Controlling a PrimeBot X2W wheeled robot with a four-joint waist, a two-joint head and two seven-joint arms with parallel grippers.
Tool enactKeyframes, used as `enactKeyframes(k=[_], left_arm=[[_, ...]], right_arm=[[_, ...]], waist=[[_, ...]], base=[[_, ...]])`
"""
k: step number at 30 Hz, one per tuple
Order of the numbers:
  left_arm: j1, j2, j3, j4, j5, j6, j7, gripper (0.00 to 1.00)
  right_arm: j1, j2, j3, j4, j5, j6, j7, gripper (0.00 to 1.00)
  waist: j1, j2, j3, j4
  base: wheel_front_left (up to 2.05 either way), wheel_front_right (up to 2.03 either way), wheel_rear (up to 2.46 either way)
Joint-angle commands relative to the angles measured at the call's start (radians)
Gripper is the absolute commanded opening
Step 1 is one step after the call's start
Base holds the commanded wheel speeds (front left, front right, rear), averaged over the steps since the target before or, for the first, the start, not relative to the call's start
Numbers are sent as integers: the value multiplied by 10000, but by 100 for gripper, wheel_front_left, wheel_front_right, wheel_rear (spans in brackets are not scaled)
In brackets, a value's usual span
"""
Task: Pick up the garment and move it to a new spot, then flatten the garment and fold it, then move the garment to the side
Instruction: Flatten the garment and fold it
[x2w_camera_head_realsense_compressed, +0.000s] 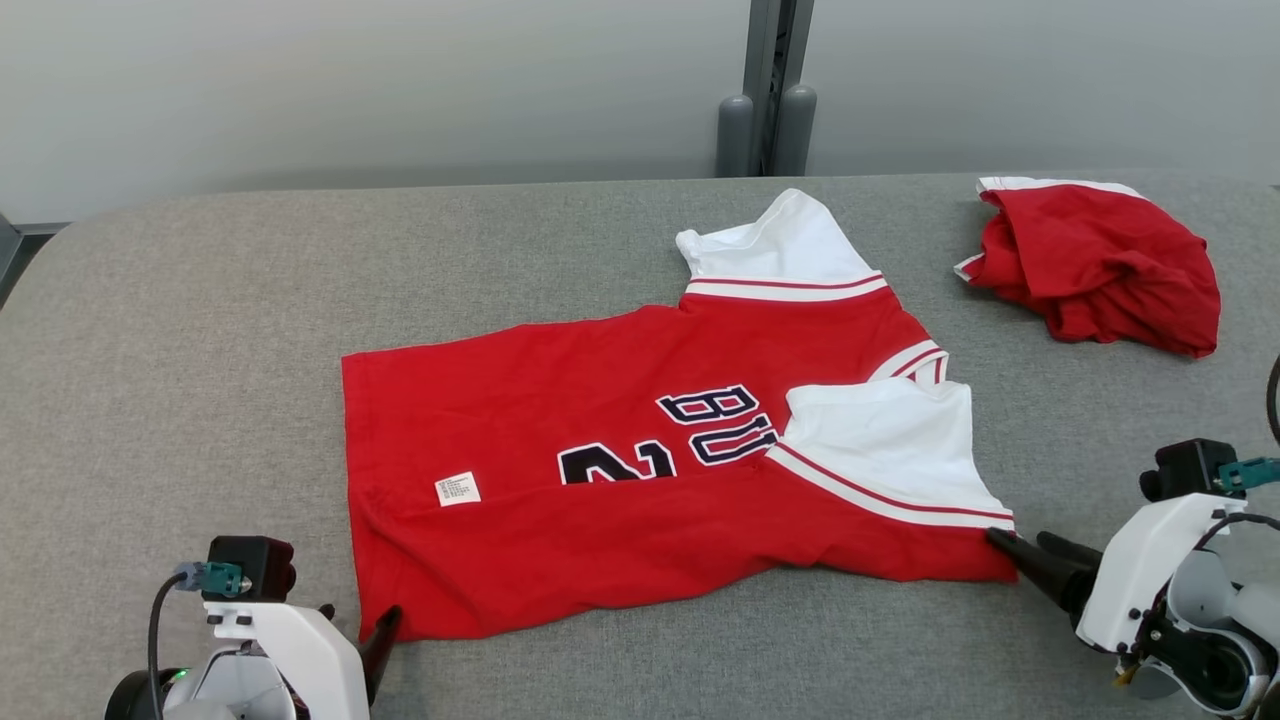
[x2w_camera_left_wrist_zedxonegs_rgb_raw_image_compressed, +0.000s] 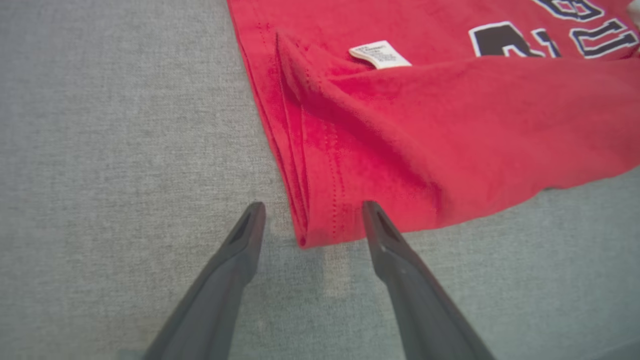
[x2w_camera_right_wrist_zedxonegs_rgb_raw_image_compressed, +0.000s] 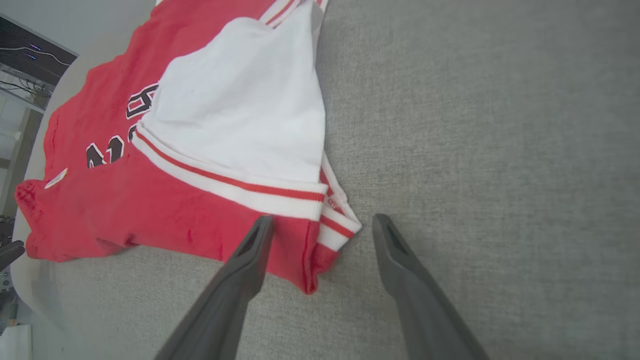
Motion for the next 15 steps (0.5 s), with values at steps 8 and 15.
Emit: enactKeyframes(k=[8,15], left_arm=[[51,-437,-39,680,-107,-198,-60,100],[-82,-886,-155,1491,-134,-498,-40,100]], right_arm=[[49,339,226,417,193,6,652,100],[-63,669,319,808,125,6,855,100]], waist=[[0,-1,83,63],[0,-1,114,116]], base=[[0,0,0],[0,0,0]])
